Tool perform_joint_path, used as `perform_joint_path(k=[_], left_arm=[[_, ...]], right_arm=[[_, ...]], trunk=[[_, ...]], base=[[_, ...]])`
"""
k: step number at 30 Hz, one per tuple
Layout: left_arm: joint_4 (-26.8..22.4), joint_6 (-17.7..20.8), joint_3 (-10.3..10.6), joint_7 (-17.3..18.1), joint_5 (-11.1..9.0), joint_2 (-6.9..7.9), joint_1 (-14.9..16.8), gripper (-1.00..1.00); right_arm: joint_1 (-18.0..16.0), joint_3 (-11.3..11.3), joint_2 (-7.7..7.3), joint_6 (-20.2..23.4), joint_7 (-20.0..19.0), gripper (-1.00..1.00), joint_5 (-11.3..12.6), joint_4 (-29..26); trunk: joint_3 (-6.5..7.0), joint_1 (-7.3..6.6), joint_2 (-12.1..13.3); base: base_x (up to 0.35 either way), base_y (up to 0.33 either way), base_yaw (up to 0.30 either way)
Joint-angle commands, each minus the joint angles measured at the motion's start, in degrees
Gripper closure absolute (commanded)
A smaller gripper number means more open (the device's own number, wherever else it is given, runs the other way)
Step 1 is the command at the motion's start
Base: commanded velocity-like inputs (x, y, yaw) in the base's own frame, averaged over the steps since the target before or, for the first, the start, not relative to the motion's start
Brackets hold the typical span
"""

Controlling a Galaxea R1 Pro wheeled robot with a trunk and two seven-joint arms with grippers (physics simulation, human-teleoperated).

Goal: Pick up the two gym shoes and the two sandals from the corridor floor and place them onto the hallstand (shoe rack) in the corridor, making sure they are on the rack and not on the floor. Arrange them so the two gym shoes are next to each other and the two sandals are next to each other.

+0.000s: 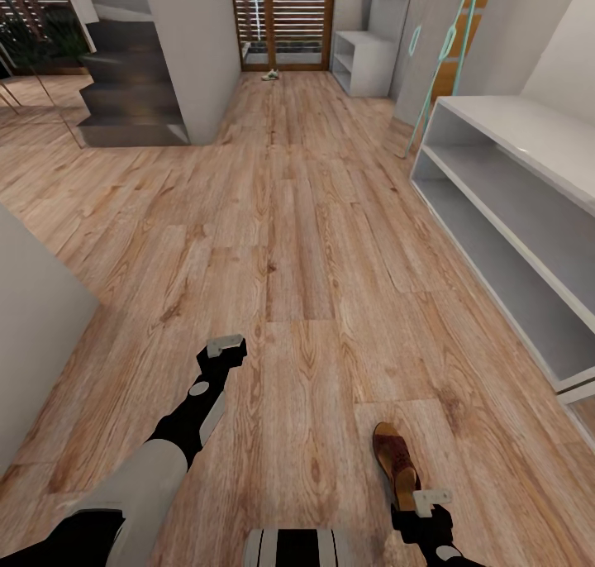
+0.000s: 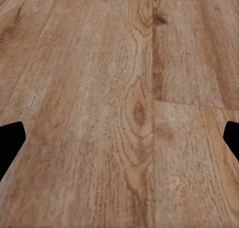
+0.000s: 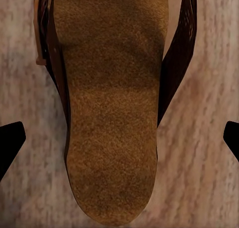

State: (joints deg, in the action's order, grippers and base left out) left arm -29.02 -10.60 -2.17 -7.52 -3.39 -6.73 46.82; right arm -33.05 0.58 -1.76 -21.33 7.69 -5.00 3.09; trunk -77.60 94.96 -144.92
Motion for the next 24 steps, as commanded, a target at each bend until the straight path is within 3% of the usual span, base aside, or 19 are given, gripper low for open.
perform_joint_path(k=[1,5,9,24], left_arm=[[0.04,-0.21,-0.12,0.05,-0.34,-0.03,0.03,-1.0],[0.07,-0.21,-0.12,0.05,-0.35,-0.03,0.03,-1.0],[0.07,-0.22,-0.12,0.05,-0.36,-0.03,0.03,-1.0],[0.07,-0.22,-0.12,0.05,-0.35,-0.03,0.03,-1.0]], right_arm=[[-0.09,0.04,0.0,-0.29,0.4,-1.0,-0.54,0.25],[-0.09,0.04,0.0,-0.29,0.4,-1.0,-0.54,0.25],[-0.09,0.04,0.0,-0.29,0.4,-1.0,-0.54,0.25],[-0.09,0.04,0.0,-0.29,0.4,-1.0,-0.54,0.25]], trunk=[[-0.04,-0.01,-0.02],[-0.04,-0.01,-0.02],[-0.92,0.09,-0.07],[-0.92,0.09,-0.07]], base=[[0.0,0.0,0.0],[0.0,0.0,0.0],[0.0,0.0,0.0],[0.0,0.0,0.0]])
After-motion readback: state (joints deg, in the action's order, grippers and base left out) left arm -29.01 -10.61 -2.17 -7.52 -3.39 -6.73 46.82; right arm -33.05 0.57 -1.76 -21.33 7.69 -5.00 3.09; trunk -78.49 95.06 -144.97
